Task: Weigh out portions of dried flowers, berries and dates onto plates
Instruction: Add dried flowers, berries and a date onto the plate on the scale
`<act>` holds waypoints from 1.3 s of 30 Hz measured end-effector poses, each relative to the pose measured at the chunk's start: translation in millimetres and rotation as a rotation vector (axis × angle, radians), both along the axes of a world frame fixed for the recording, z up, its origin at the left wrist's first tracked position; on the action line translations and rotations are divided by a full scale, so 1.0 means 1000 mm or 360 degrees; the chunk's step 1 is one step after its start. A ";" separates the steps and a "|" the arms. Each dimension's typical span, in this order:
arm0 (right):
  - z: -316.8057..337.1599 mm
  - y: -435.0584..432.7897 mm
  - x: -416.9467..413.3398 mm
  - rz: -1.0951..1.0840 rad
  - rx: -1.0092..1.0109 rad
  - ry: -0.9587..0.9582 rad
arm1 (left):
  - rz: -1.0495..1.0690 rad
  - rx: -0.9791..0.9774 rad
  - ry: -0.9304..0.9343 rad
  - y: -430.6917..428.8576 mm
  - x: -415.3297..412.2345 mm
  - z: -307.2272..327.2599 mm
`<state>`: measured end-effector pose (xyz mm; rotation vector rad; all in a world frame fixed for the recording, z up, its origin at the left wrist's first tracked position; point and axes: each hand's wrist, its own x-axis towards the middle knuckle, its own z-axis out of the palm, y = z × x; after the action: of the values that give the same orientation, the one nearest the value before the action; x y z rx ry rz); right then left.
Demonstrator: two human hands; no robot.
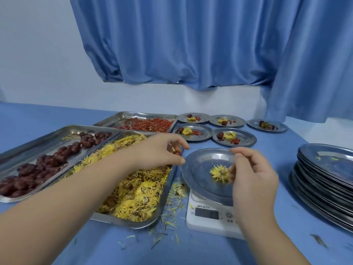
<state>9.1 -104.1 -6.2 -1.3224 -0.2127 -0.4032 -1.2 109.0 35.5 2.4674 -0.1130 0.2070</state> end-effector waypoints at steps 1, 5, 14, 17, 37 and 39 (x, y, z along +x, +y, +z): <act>0.002 -0.003 0.002 -0.0010 0.0068 0.0030 | -0.0067 0.0025 0.0036 -0.012 0.005 -0.003; 0.005 -0.010 0.008 -0.0027 0.0156 0.0094 | -0.0194 0.0116 0.0118 -0.045 0.022 -0.012; 0.031 -0.011 0.046 0.0221 -0.0135 0.0004 | -0.0280 0.0199 0.0268 -0.039 0.043 -0.005; 0.055 -0.008 0.079 0.0376 -0.0313 -0.0045 | -0.0095 0.0131 0.0131 -0.015 0.053 0.006; 0.039 0.002 0.192 0.0686 -0.0661 0.0379 | 0.0680 0.0519 0.0497 0.145 0.223 -0.006; 0.036 0.003 0.194 0.0701 -0.0662 0.0370 | 0.0668 0.0527 0.0555 0.149 0.239 -0.016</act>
<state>203.3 -100.8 30.2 -1.6639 -0.3970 0.1801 237.6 258.0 19.7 2.7894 0.5650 -0.0752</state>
